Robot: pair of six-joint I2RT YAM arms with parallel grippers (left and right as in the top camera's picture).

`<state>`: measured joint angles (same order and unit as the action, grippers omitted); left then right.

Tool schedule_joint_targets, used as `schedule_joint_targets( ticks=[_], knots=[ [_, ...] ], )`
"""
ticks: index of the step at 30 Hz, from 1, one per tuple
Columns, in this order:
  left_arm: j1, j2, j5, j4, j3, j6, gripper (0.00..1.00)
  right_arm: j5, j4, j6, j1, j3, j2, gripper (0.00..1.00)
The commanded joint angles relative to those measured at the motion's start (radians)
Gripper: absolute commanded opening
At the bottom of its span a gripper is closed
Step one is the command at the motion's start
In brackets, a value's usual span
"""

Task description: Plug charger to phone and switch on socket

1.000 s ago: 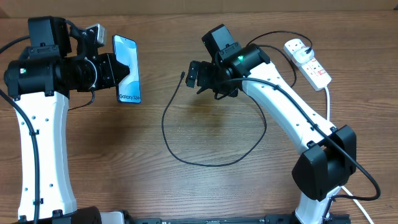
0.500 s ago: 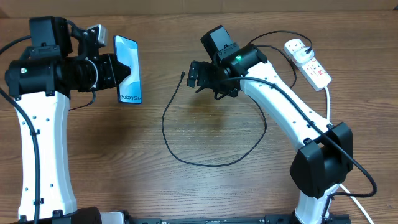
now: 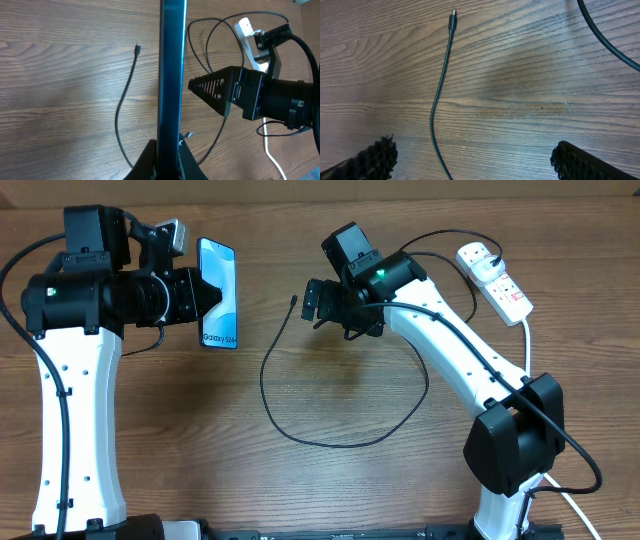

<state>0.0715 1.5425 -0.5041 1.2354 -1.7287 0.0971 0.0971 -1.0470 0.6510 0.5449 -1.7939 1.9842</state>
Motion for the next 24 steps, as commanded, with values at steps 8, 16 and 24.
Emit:
schedule_joint_targets(
  ticks=[8, 16, 24],
  knots=[
    [-0.008, -0.011, -0.022, -0.004, -0.013, -0.031, 0.04, -0.029, 0.006, 0.004, 0.004, 0.003, 0.012, 1.00],
    [-0.008, -0.011, -0.013, -0.007, -0.013, -0.031, 0.04, -0.026, 0.005, 0.004, 0.004, 0.003, 0.018, 1.00],
    [-0.008, -0.011, -0.013, -0.010, -0.013, -0.031, 0.04, -0.026, 0.003, 0.004, 0.004, 0.003, 0.018, 1.00]
  ],
)
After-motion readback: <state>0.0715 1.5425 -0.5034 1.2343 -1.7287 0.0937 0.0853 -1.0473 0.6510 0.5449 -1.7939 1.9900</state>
